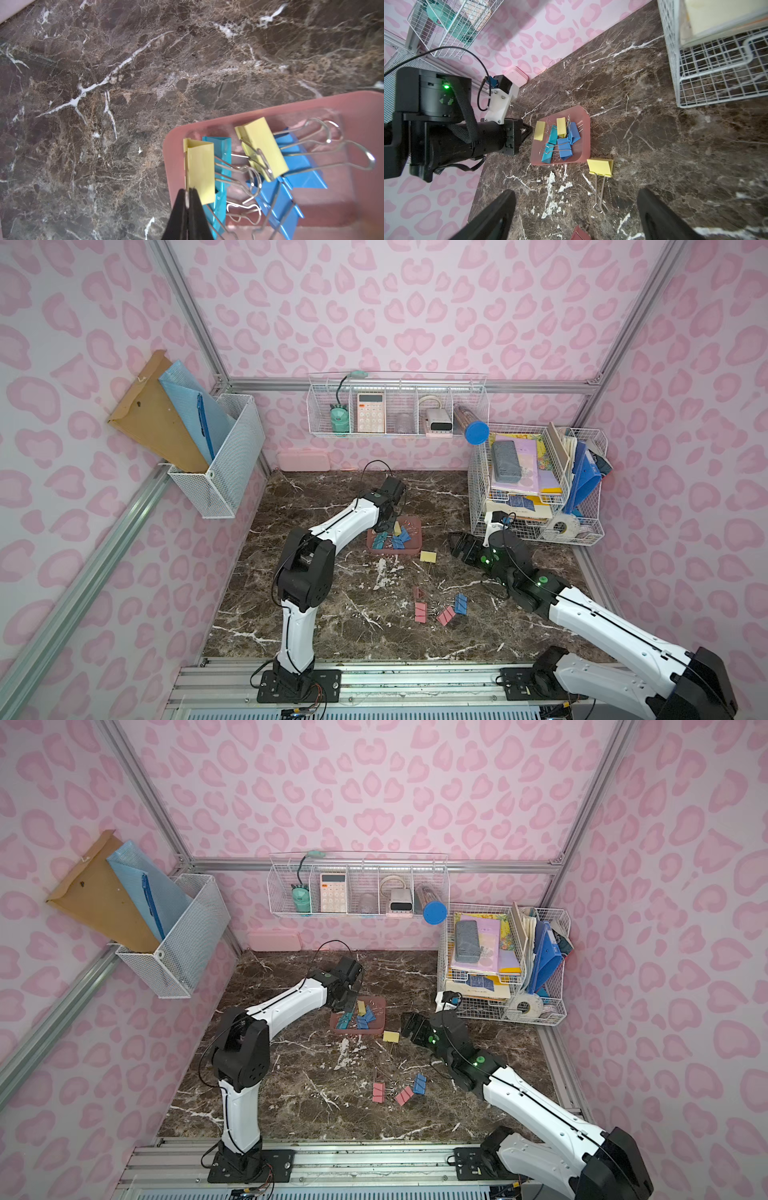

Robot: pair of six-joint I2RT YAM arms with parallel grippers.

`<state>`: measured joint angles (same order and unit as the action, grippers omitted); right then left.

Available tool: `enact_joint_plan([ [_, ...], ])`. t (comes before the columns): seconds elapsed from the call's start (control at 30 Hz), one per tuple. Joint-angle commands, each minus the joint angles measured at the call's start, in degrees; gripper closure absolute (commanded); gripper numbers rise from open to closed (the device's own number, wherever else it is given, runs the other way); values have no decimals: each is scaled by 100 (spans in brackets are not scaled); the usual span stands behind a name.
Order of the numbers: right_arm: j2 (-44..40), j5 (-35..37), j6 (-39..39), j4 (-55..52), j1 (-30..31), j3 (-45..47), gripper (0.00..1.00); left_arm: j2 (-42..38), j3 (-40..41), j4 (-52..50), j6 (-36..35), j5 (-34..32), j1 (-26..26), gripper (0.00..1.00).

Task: Put the binder clips in the storage box
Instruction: Place the binder clip in the storage box.

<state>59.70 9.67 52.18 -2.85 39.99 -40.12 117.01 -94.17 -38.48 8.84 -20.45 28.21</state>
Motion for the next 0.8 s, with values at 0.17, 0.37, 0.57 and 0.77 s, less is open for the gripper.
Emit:
enact_joint_plan([
  [0.17, -81, -27, -32, -67, -30, -28, 5, 162, 92, 139, -111, 25, -100, 100],
  [0.37, -81, -37, -33, -75, -28, -59, 6, 170, 57, 46, 12, 199, -97, 81],
  [0.57, -69, -62, -50, -83, -30, -106, 5, -122, 26, -34, 12, 181, -98, 72],
  [0.77, -72, -79, -24, -67, -35, -119, 5, -728, -240, -319, 144, 430, -83, 69],
])
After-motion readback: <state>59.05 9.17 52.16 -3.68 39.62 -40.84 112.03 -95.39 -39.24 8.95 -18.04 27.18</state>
